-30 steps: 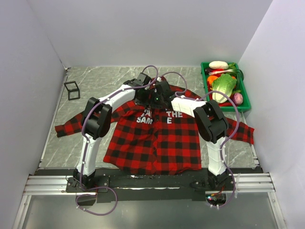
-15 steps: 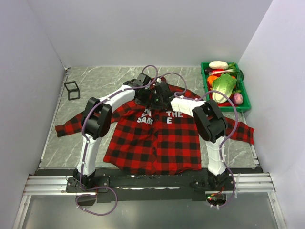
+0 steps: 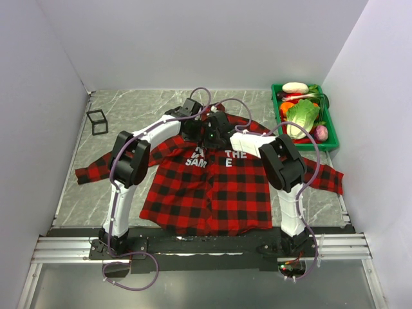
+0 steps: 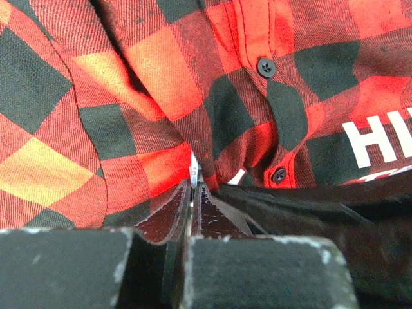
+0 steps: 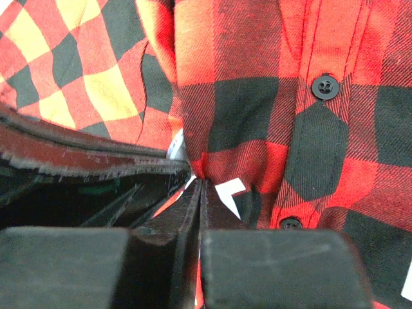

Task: Pin the brooch onto the clothing
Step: Pin the brooch to the clothes.

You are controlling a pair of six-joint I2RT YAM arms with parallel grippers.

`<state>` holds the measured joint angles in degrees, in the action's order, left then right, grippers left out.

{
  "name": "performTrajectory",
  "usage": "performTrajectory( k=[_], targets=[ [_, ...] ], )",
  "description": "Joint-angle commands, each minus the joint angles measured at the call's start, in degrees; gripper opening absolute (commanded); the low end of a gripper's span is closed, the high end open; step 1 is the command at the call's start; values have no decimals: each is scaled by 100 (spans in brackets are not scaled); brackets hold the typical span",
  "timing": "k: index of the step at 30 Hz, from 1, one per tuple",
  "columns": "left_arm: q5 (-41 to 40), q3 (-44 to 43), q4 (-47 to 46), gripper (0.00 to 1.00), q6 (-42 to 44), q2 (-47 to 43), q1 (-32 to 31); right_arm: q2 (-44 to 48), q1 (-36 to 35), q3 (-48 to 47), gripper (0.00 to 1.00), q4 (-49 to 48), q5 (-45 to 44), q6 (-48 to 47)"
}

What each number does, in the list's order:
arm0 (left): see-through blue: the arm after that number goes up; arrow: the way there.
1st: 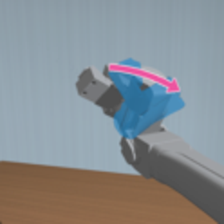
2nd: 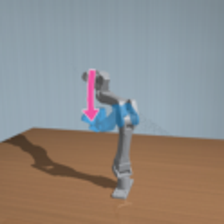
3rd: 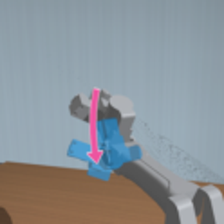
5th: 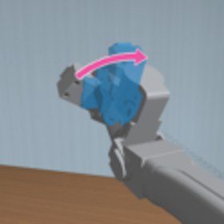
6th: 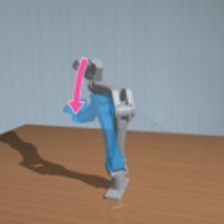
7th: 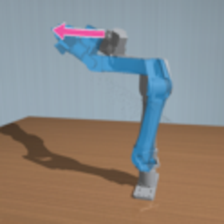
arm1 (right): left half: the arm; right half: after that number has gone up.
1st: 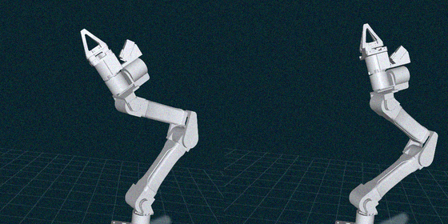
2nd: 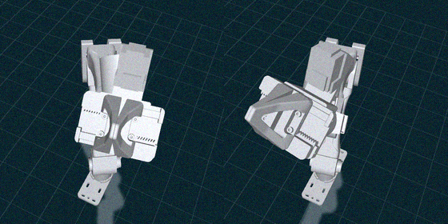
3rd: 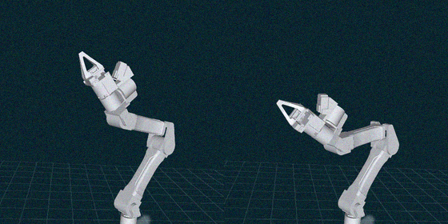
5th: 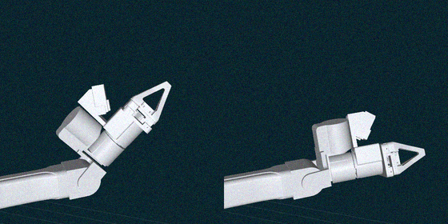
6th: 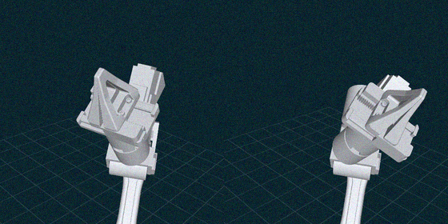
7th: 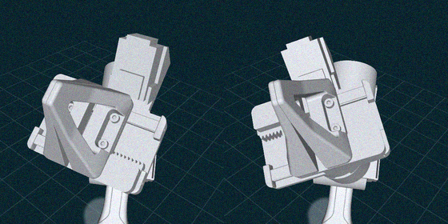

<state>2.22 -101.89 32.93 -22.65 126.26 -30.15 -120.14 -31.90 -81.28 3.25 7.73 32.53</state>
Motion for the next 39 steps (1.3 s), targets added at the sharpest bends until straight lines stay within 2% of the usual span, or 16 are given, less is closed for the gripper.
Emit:
performTrajectory(
  k=[1,4,13,17,29,39],
  targets=[
    [33,213,-49,1,-64,-13,44,701,-53,226,20,0,-8,-221],
    [24,318,-93,1,-64,-48,71,1062,-1,375,33,71,-104,-256],
    [77,336,-146,1,-72,-49,97,1686,43,683,42,361,-456,-406],
    [95,319,-138,1,-55,-49,97,1608,43,657,41,370,-605,-450],
    [130,257,-111,1,-37,4,97,563,35,42,34,133,-439,-731],
    [121,266,-102,1,-28,13,97,456,17,24,34,-61,-368,-687]
  ],
)
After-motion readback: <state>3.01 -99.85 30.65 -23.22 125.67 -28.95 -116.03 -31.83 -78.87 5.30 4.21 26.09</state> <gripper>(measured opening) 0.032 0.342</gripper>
